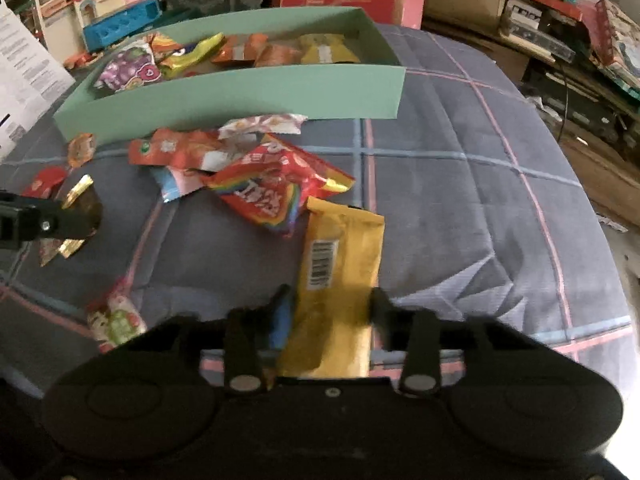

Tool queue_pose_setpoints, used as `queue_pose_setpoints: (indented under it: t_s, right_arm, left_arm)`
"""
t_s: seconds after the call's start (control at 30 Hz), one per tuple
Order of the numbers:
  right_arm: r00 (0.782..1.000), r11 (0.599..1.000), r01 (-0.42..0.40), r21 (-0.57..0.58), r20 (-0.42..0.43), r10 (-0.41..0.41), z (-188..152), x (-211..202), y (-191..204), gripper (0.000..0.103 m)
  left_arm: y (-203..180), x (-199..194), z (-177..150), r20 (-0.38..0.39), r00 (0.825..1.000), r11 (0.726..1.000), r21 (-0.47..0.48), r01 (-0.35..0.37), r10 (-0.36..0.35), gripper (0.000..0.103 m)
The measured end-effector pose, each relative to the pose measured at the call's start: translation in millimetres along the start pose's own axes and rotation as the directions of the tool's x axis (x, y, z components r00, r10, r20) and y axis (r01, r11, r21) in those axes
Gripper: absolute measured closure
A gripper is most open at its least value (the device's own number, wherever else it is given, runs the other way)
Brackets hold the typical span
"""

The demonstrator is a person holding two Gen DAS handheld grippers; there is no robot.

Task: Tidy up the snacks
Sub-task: 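Lift the yellow-gold bar and brown chocolate packet toward the green box, then lower both packets into the green box and open both tools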

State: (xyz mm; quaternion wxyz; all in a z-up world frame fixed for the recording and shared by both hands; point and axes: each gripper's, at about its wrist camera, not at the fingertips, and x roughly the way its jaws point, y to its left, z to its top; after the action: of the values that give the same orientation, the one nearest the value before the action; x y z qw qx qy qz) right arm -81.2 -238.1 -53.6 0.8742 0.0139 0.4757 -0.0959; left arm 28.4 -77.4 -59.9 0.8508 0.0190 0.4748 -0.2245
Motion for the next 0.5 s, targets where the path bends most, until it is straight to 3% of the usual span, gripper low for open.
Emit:
queue_pose_setpoints:
  t_s: [0.27, 0.5]
  right_arm:
    - [0.997, 0.998, 0.065, -0.027, 0.033, -0.064, 7.8, -29.6, -1.7, 0.071]
    - [0.993, 0.997, -0.033, 0.075, 0.112, 0.024, 47.9, -56.9, -17.1, 0.071]
  left_arm:
    - [3.9, -4.4, 2.0, 0.023, 0.999, 0.999, -0.018, 0.034, -0.034, 0.061]
    - [21.5, -26.1, 31.6, 0.128, 0.991, 0.998, -0.044, 0.036, -0.030, 0.061]
